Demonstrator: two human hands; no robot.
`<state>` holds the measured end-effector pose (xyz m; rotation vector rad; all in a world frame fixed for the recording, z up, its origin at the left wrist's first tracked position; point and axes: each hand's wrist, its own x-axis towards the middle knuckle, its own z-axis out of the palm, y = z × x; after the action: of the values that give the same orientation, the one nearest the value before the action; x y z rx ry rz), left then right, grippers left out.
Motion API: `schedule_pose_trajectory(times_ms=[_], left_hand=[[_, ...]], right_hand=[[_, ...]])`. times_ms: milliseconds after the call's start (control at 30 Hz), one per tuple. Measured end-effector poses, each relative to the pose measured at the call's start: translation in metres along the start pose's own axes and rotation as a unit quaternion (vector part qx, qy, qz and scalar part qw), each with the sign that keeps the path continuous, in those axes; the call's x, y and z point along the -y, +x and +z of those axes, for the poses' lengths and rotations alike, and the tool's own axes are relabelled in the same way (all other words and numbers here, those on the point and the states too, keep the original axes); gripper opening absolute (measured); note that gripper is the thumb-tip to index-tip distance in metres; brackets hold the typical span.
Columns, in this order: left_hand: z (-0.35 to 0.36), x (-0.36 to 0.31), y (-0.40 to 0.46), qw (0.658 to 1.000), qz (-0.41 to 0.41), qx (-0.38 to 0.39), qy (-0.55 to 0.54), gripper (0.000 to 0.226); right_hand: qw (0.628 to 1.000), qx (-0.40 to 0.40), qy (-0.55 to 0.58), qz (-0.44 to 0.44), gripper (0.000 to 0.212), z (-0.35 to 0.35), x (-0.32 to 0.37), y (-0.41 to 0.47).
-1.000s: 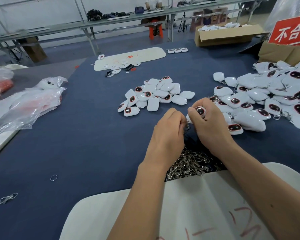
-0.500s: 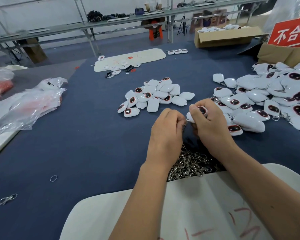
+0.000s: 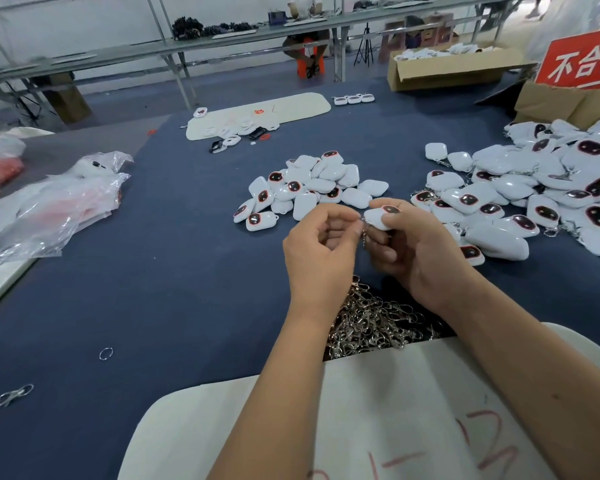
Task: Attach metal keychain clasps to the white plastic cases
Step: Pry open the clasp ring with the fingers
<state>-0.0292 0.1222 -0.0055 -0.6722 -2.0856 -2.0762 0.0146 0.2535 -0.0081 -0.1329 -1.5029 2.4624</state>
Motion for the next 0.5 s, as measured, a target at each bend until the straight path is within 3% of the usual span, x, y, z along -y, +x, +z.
schedule_pose_trajectory(times_ms=[200,333,500], left_hand=[[-0.004,0.002,0.004,0.999,-0.026,-0.019,-0.001,0.015],[-0.009,0.005,0.003,0.994,0.034,0.014,0.102,0.018],[-0.015,0.009,0.004,0.964,0.101,0.079,0.232,0.017]], right_hand=[[0.999,0.027,0.024,-0.006,0.014,0.001,0.0,-0.001],[0.999,0.0,-0.026,-0.023,0.007,0.001,-0.002,-0.002],[0.986,-0.062,-0.151,-0.04,0.01,0.005,-0.01,-0.002]])
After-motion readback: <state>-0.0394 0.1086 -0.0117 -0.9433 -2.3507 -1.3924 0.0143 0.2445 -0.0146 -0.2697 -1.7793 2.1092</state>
